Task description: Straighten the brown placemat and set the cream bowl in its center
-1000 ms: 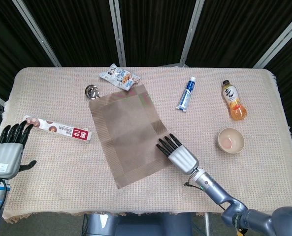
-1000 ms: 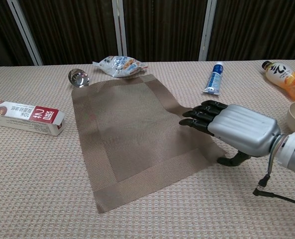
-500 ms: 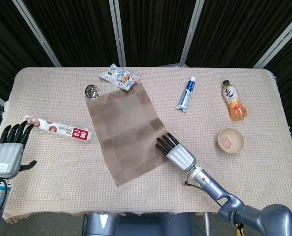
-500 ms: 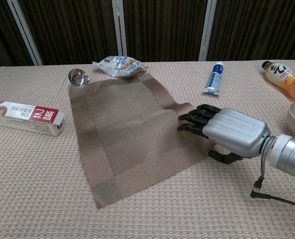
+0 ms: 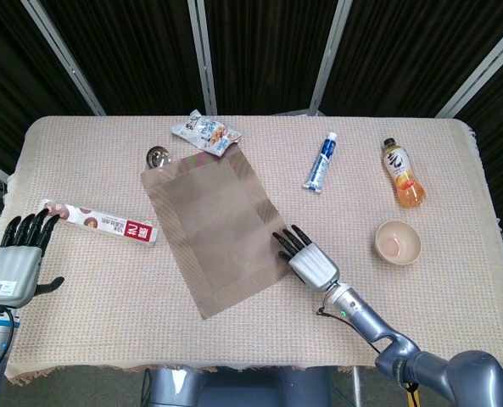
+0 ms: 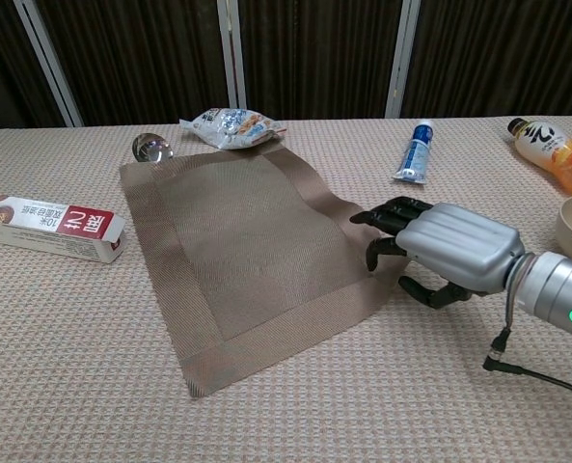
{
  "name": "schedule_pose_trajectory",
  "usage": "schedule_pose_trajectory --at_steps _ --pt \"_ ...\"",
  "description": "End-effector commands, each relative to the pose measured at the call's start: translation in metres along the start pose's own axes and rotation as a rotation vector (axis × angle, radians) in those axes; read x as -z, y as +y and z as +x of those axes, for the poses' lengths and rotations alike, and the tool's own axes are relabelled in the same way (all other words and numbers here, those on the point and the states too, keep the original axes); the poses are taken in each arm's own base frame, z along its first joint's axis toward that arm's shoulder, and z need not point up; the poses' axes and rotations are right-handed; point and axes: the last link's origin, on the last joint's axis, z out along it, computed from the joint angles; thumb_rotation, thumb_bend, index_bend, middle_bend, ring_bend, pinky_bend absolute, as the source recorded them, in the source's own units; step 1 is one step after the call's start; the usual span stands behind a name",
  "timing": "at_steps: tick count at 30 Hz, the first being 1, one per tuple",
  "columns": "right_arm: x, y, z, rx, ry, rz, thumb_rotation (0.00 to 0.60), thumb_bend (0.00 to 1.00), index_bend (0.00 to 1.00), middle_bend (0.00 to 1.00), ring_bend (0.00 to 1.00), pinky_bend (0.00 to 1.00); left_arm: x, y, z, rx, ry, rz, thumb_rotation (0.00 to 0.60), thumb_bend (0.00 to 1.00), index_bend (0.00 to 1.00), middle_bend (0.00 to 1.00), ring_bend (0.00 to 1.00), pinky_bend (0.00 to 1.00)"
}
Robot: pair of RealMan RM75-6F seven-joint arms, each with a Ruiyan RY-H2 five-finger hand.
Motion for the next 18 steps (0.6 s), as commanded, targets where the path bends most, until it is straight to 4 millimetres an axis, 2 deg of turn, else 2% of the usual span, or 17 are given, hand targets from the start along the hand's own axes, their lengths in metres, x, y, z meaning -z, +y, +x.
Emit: schedule_pose_trajectory --at_steps 1,4,11,18 --pt "0.001 0.001 -0.001 -0.002 0.007 -0.002 0.6 0.51 0.64 0.0 0.0 0.0 0.0 0.0 0.0 0.0 0.001 -0.001 0.6 0.0 0.0 0.0 0.0 0.0" --pt "0.002 0.002 0.0 -0.001 0.015 0.0 0.6 0.52 0.7 0.0 0.0 0.0 0.0 0.001 0.0 -0.001 -0.001 -0.003 0.6 0.0 0.0 0.0 0.0 0.0" --pt "0.011 0.006 0.004 -0.003 0.045 0.021 0.6 0.52 0.71 0.02 0.0 0.0 0.0 0.001 -0.001 0.001 -0.004 -0.003 0.6 0.0 0.0 0.0 0.0 0.0" --pt "0.041 0.015 0.016 0.027 0.092 0.09 0.6 0.51 0.71 0.03 0.0 0.0 0.001 0.001 0.0 0.004 -0.004 -0.005 0.6 0.0 0.0 0.0 0.0 0.0"
